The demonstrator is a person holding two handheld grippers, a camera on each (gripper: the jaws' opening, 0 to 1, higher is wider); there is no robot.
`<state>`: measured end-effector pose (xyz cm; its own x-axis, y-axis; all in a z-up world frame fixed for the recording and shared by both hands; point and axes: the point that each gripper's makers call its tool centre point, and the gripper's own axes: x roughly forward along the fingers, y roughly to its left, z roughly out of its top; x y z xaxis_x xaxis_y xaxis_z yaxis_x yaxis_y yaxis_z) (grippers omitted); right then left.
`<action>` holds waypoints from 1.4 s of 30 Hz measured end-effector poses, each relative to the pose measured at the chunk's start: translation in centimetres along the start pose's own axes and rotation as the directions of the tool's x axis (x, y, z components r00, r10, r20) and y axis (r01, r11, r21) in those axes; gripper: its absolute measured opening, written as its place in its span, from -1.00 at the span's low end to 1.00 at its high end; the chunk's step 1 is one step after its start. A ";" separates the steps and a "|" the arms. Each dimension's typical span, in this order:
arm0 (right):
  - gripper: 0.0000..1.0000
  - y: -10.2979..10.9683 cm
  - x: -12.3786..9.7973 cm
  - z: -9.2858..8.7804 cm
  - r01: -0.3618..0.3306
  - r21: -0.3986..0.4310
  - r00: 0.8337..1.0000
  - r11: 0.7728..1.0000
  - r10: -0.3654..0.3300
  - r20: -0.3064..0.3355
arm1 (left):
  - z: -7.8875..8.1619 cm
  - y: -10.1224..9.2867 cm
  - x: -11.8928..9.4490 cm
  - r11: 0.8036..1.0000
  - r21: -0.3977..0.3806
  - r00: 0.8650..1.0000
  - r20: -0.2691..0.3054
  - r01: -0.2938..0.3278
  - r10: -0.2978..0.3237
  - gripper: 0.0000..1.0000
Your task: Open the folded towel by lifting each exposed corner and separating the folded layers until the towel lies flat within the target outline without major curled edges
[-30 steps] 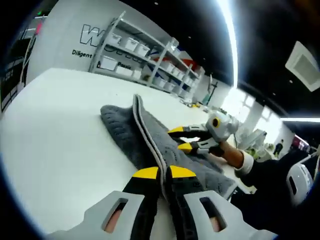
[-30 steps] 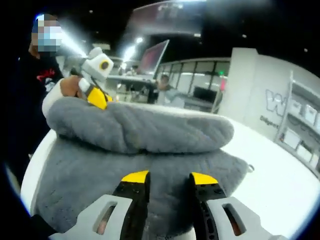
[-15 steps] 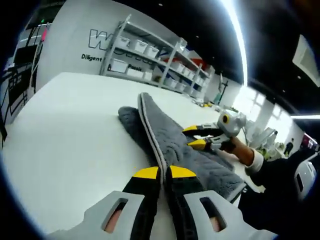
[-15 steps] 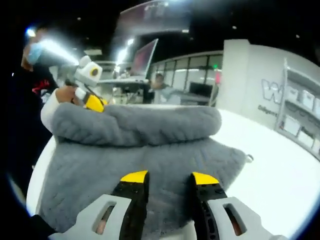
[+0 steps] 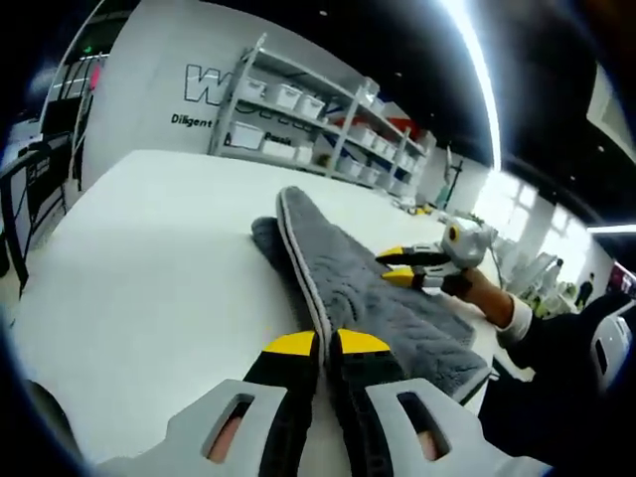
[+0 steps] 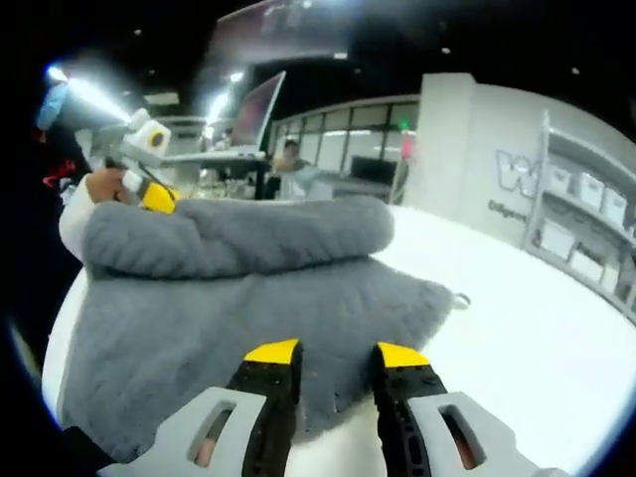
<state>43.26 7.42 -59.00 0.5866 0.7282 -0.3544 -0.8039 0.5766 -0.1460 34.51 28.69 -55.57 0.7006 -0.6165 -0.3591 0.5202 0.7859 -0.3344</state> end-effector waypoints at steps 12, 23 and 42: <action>-0.62 0.6 0.0 -0.1 -0.034 0.013 0.999 0.999 0.034 -0.004 | -0.3 2.5 -1.5 0.997 -0.006 0.997 -0.007 -0.078 0.078 -0.89; -0.69 0.8 0.0 -0.2 -0.030 -0.016 0.999 0.999 0.029 -0.024 | -0.6 3.9 -2.2 0.992 -0.009 0.991 -0.016 -0.130 0.130 -0.90; -0.75 0.7 -0.5 -0.6 -0.019 -0.021 0.999 1.000 0.018 -0.048 | -0.5 6.0 -3.3 0.980 -0.010 0.980 -0.005 -0.201 0.201 -0.91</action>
<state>42.36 7.24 -59.53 0.5669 0.7194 -0.4013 -0.8166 0.5549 -0.1589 35.09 35.46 -56.78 0.7885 -0.4464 -0.4231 0.3637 0.8932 -0.2645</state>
